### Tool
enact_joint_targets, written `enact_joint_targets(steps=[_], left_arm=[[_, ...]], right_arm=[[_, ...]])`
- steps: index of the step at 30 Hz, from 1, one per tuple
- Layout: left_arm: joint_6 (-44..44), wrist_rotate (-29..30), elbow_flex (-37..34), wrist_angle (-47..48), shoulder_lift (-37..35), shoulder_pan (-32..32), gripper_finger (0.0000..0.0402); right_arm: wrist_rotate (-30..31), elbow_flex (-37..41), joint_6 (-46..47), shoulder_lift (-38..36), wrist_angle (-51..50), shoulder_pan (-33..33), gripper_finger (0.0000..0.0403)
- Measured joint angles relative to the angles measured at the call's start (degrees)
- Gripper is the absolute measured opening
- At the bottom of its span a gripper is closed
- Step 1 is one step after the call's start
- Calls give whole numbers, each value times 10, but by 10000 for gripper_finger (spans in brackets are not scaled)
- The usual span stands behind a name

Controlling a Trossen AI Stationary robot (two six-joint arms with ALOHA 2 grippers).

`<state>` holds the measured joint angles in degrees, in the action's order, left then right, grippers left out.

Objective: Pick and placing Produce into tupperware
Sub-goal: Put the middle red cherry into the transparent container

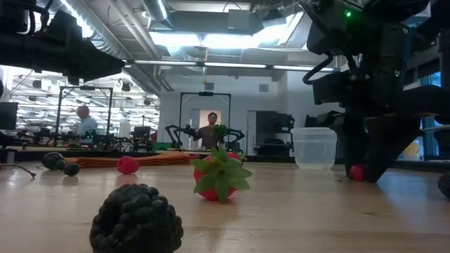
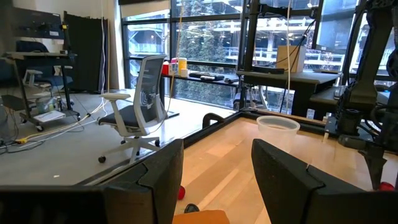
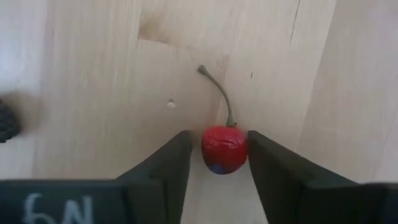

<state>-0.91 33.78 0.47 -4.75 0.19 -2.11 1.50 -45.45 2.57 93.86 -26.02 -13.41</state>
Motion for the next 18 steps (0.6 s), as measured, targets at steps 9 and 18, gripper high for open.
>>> enact_joint_targets(steps=[9,18], left_arm=[[0,0,0,0,0,0,184],[-1,0,0,0,0,0,184]], right_arm=[[3,0,18,1,3,0,88],[51,-69,16,-32,-116,48,83]])
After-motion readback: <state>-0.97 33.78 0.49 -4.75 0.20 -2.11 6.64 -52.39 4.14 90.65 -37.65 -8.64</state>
